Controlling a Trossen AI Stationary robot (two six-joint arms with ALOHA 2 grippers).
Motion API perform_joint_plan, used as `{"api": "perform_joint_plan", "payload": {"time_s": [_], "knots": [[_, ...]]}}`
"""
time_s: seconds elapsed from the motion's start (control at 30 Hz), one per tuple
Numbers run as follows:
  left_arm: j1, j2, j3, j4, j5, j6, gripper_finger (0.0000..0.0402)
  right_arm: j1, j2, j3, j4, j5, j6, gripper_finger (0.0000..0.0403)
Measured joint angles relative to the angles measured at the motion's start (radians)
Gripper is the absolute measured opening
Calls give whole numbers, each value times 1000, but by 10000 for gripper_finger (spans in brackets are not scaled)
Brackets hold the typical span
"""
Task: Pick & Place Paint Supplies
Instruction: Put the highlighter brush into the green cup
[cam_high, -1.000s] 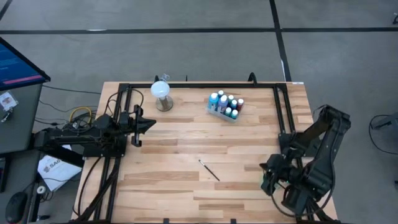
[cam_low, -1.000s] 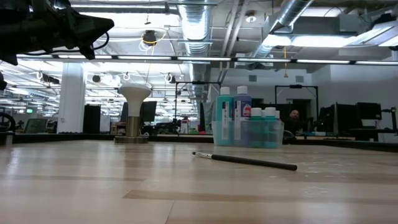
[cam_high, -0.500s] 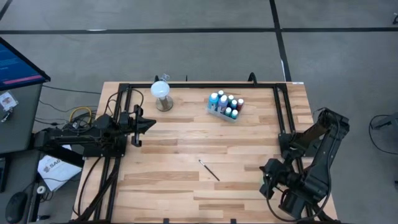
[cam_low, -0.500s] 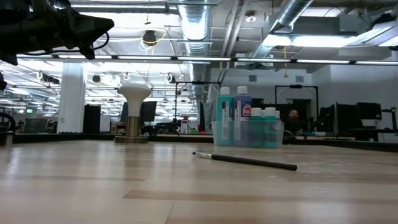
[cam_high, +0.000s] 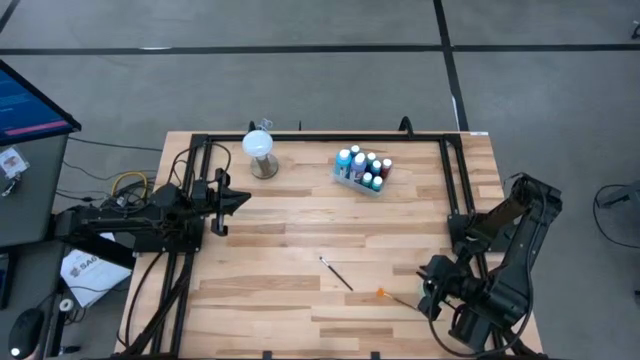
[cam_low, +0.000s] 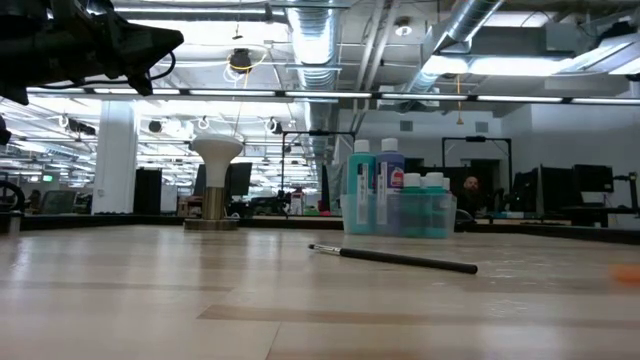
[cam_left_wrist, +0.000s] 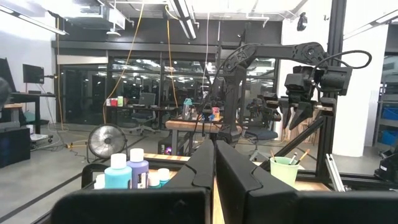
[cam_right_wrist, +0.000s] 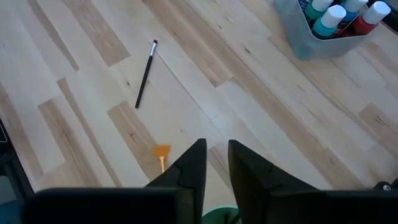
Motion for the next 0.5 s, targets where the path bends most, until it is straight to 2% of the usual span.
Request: {"api": "perform_joint_plan", "payload": {"time_s": [0.17, 0.27, 0.33, 0.5], "knots": [[0, 0, 0, 0, 0, 0, 2, 0, 0, 0, 5, 3, 0, 74], [0, 0, 0, 0, 0, 0, 2, -38, 0, 0, 40, -7, -16, 77], [0, 0, 0, 0, 0, 0, 2, -98, 0, 0, 109, -49, -115, 77], [0, 0, 0, 0, 0, 0, 2, -314, 33, 0, 351, -225, -519, 78]]}}
